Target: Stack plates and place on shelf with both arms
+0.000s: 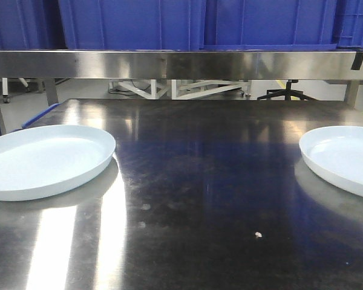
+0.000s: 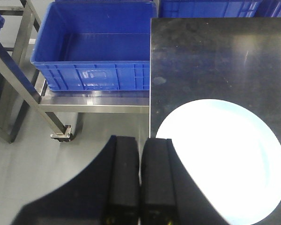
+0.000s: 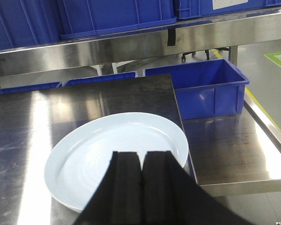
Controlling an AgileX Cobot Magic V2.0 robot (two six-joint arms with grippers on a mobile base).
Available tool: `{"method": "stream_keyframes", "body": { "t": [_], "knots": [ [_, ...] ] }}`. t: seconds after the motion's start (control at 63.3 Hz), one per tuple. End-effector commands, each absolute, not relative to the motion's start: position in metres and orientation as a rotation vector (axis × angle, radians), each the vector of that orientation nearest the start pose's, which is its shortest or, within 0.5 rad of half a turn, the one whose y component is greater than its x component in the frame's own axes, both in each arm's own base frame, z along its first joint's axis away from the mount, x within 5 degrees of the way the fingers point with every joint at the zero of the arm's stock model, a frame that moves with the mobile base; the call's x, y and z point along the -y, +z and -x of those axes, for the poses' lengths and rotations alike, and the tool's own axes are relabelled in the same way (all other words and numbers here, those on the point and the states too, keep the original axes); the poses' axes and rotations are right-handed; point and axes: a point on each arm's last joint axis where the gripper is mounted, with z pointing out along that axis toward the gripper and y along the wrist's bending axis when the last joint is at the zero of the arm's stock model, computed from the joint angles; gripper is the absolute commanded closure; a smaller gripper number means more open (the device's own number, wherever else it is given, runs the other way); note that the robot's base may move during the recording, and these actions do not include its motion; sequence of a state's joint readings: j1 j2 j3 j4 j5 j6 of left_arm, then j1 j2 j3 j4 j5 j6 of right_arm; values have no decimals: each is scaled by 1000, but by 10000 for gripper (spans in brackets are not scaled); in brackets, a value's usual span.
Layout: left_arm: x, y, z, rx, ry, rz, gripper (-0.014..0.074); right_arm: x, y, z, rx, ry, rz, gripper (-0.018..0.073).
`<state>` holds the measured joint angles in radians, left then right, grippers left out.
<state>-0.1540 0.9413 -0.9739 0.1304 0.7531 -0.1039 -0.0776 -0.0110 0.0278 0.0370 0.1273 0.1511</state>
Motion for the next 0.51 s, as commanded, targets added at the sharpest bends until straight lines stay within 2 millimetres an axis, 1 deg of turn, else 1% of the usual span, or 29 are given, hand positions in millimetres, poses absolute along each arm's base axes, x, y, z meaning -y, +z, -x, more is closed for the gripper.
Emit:
{"method": "stream_keyframes", "body": {
  "t": [0.0,0.49],
  "knots": [
    [22,391,-185,-2070,-5,-118,500,4,201,-55,-1511,81,-194,504],
    [22,392,-186,-2057,-14,-116,500,4,201,-55,-1511,81,-194,504]
  ]
}}
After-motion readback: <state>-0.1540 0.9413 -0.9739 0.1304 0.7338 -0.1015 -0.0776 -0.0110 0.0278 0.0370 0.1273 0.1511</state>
